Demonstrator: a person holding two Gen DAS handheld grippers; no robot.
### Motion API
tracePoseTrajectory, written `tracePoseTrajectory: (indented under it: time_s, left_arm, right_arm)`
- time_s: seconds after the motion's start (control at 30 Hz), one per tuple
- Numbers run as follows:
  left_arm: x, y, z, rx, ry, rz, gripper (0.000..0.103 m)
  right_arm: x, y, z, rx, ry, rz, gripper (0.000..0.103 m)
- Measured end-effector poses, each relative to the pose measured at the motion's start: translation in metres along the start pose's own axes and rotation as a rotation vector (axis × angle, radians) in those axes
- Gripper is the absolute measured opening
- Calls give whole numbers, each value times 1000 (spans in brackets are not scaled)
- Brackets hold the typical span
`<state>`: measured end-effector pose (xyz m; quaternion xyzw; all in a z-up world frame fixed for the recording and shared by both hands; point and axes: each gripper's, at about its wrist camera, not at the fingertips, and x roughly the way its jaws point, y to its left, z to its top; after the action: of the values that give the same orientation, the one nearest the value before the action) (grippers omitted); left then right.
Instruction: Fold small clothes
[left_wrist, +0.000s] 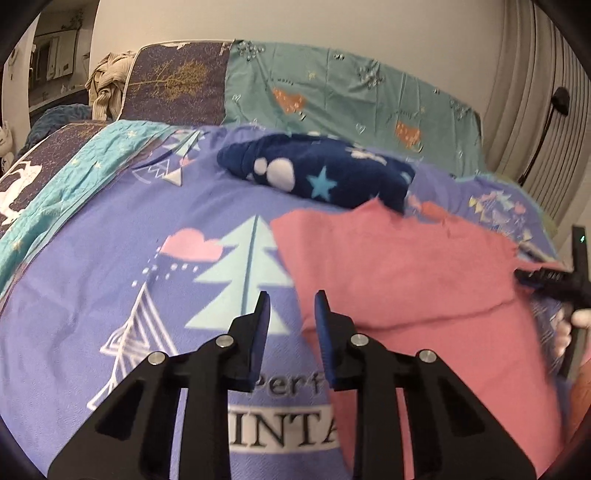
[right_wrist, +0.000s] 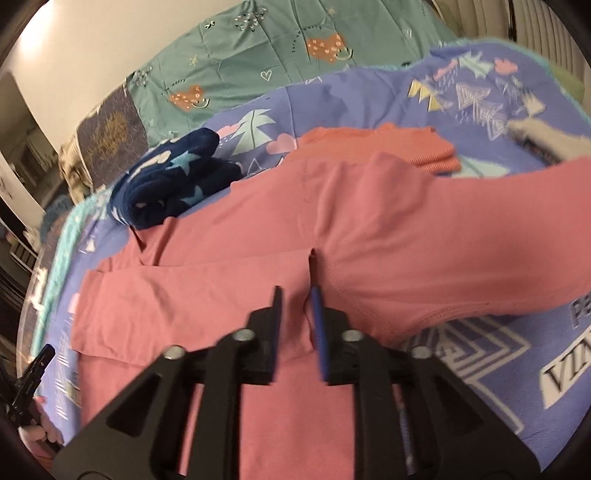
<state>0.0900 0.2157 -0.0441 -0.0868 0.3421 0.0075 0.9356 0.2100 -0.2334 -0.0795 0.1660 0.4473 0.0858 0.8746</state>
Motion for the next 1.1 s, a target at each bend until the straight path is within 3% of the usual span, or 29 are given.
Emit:
tracePoseTrajectory:
  time_s: [0.07, 0.17, 0.2, 0.27, 0.33, 0.4, 0.43, 0.53, 0.6, 0.7, 0.83, 0.87, 0.9, 0.93, 1.03, 1.1]
  left_arm:
    - [9, -8, 12, 26, -5, 13, 26]
    - [34, -20, 25, 45, 4, -2, 21]
    - [48, -25, 28, 49, 12, -6, 21]
    - [68, -30, 26, 46, 51, -13, 21]
    - [85, -30, 17, 47, 103, 6, 21]
    - [101, -27, 5, 54, 156, 74, 21]
    - [101, -23, 2, 35, 144, 58, 21]
    - [94, -22, 4, 16, 132, 77, 23]
    - [89, -24, 1, 22, 131, 79, 29]
    - [77, -21, -1, 7, 104, 54, 34]
    - [71, -14, 13, -25, 57, 33, 33]
    - [70, -14, 20, -31, 44, 21, 30]
    - [70, -15, 25, -36, 31, 4, 26]
    - [70, -16, 29, -43, 18, -26, 21]
    - [82, -27, 35, -53, 43, -125, 19]
    - [104, -35, 28, -37, 124, -106, 19]
  right_arm:
    - [5, 5, 3, -4, 9, 9, 43]
    - [24, 17, 9, -36, 36, 27, 43]
    - [34, 22, 10, -48, 65, 30, 35]
    - [40, 35, 9, -87, 62, -32, 4]
    - [19, 51, 7, -160, -42, -47, 3]
    - [-2, 62, 6, -224, -132, -112, 3]
    - [-7, 63, 7, -234, -151, -138, 3]
    - [15, 46, 14, -213, -43, -219, 4]
    - [33, 25, 15, -145, 44, -257, 10]
    - [18, 18, 9, -89, -7, -166, 12]
    - [-5, 43, -2, -171, -28, 10, 14]
    - [-7, 53, -7, -204, -12, 64, 19]
    - [-7, 58, -11, -227, 1, 77, 30]
    - [-3, 63, -16, -254, 17, 74, 33]
    - [35, 68, -36, -300, 117, -30, 35]
    - [41, 66, -48, -319, 38, -35, 37]
